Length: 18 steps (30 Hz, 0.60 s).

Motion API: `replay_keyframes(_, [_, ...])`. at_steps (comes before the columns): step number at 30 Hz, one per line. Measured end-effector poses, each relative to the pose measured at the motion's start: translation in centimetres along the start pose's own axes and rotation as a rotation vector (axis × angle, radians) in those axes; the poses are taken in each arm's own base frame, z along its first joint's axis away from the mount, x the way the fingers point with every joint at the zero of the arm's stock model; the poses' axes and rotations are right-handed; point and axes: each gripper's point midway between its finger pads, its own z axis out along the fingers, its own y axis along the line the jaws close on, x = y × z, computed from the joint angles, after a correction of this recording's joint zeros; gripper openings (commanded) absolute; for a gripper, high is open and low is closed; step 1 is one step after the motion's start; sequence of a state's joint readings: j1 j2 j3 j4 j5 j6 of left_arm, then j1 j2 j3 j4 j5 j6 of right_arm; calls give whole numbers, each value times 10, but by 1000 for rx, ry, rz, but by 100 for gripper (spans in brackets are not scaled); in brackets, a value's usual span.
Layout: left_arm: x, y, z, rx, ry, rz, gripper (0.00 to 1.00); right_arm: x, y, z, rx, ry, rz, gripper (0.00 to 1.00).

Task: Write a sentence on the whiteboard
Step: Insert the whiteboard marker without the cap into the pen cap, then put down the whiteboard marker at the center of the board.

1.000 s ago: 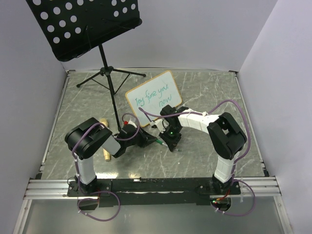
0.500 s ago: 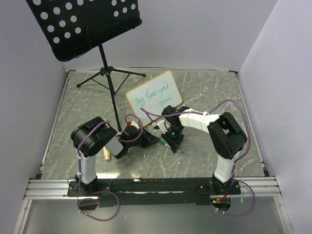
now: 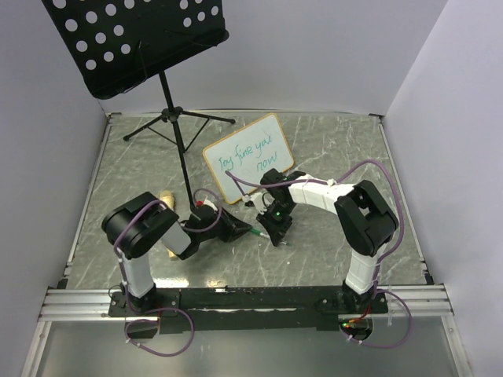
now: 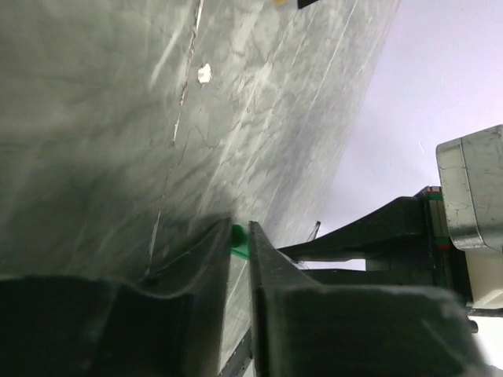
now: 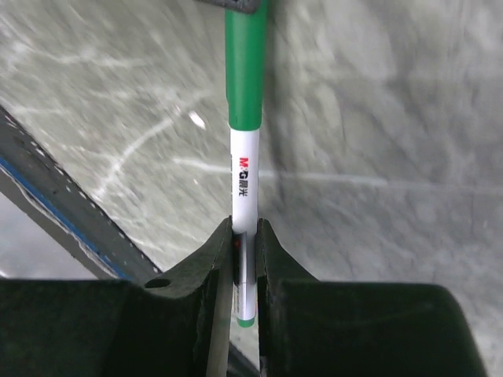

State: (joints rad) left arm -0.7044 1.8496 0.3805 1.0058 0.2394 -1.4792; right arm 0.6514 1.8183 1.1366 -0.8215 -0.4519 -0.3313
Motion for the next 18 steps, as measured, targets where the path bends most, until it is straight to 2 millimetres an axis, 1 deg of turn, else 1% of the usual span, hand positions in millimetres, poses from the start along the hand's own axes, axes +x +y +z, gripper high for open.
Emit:
replay_keyframes(2, [-4, -2, -4, -7, -8, 2, 33, -6, 0, 1, -5, -23, -13, 0])
replay_keyframes(6, [-11, -2, -9, -26, -18, 5, 37, -14, 0, 2, -10, -57, -30, 0])
replay_keyframes(10, [-14, -3, -11, -25, -21, 0, 41, -18, 0, 3, -13, -73, -39, 0])
replay_keyframes(11, [-14, -3, -12, -24, -23, -2, 44, -18, 0, 4, -17, -77, -42, 0])
replay_keyframes(12, [-13, -3, -14, -22, -19, -3, 46, -19, 0, 5, -22, -86, -47, 0])
replay_keyframes(14, [-7, -1, -21, -22, 5, -6, 50, -30, -3, 6, -19, -134, -65, 0])
replay_keyframes(16, [-3, 0, -26, -23, 14, -3, 53, -40, -7, 1, -14, -181, -77, 0])
replay_keyframes(18, [-2, -1, -31, -29, 14, 7, 56, -47, -13, -7, -10, -234, -77, 0])
